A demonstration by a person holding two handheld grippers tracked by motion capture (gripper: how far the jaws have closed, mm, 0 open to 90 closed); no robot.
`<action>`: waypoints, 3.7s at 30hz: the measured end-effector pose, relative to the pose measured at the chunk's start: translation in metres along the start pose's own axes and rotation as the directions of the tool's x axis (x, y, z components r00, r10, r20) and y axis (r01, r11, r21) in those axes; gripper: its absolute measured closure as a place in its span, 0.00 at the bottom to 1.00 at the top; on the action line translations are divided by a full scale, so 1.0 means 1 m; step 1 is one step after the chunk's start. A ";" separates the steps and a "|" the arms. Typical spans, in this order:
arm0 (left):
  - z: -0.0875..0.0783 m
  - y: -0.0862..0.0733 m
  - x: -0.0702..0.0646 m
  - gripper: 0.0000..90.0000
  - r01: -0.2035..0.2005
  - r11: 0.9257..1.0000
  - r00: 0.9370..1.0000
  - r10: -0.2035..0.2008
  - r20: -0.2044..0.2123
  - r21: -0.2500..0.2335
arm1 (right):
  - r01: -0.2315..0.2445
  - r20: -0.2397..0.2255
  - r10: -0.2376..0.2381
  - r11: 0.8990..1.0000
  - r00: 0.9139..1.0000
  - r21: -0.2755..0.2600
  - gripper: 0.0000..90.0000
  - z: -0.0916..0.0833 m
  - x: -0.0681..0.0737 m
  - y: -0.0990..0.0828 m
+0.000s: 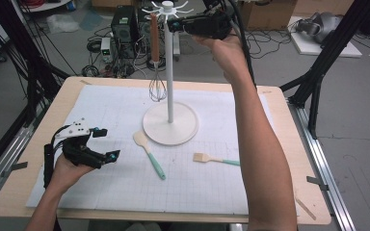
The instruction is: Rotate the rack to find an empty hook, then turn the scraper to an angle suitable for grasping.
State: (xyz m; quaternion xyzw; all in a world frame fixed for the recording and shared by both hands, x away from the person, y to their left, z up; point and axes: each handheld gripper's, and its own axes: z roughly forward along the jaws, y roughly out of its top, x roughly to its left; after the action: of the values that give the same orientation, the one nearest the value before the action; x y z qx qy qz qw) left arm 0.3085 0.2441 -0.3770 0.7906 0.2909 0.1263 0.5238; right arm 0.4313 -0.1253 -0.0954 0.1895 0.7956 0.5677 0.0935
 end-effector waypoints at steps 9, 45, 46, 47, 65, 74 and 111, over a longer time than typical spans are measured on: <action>0.001 0.000 -0.001 0.02 0.001 1.000 1.000 -0.001 0.003 -0.002 | -0.001 0.024 0.001 1.000 1.000 -0.006 0.99 0.001 0.005 0.000; 0.001 0.000 -0.002 0.02 0.000 1.000 1.000 0.000 0.005 -0.003 | -0.013 -0.004 0.013 0.998 1.000 -0.068 0.77 -0.017 0.015 -0.029; 0.002 0.000 -0.002 0.02 -0.001 1.000 1.000 0.001 0.007 -0.001 | -0.017 -0.004 0.017 0.998 1.000 -0.067 0.75 -0.017 0.015 -0.031; 0.002 0.000 -0.002 0.02 0.002 1.000 1.000 -0.002 0.004 -0.001 | -0.019 -0.003 0.019 0.998 1.000 -0.067 0.72 -0.017 0.014 -0.032; 0.002 -0.003 0.003 0.02 0.010 1.000 1.000 -0.010 0.008 0.003 | -0.084 -0.030 0.083 0.996 0.996 -0.025 0.47 -0.017 0.020 -0.076; 0.000 -0.003 0.004 0.02 0.010 1.000 1.000 -0.010 0.000 0.003 | -0.098 -0.014 0.098 0.995 0.995 0.013 0.42 -0.010 0.025 -0.106; 0.004 -0.005 0.001 0.02 0.011 1.000 1.000 -0.011 -0.005 0.019 | -0.140 0.045 0.135 0.983 0.990 0.117 0.38 -0.012 0.057 -0.205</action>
State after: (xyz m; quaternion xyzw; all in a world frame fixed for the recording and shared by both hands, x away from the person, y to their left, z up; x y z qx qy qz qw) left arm 0.3100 0.2432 -0.3837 0.7934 0.2979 0.1227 0.5164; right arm 0.3352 -0.1710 -0.2796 0.2598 0.8116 0.5202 0.0573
